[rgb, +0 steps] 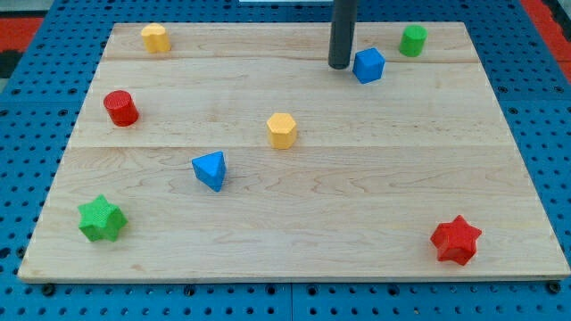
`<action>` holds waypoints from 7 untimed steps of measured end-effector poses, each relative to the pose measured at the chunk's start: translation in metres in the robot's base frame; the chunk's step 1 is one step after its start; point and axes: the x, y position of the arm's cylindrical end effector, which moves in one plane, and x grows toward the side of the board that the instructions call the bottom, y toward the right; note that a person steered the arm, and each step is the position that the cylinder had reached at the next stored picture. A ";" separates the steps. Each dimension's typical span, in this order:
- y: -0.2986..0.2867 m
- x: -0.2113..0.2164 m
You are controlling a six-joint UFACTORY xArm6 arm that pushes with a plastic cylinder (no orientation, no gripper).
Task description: Push the red circle to the center
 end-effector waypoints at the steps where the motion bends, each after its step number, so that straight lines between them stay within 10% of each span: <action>1: 0.043 0.005; 3: -0.035 0.038; 7: -0.389 0.043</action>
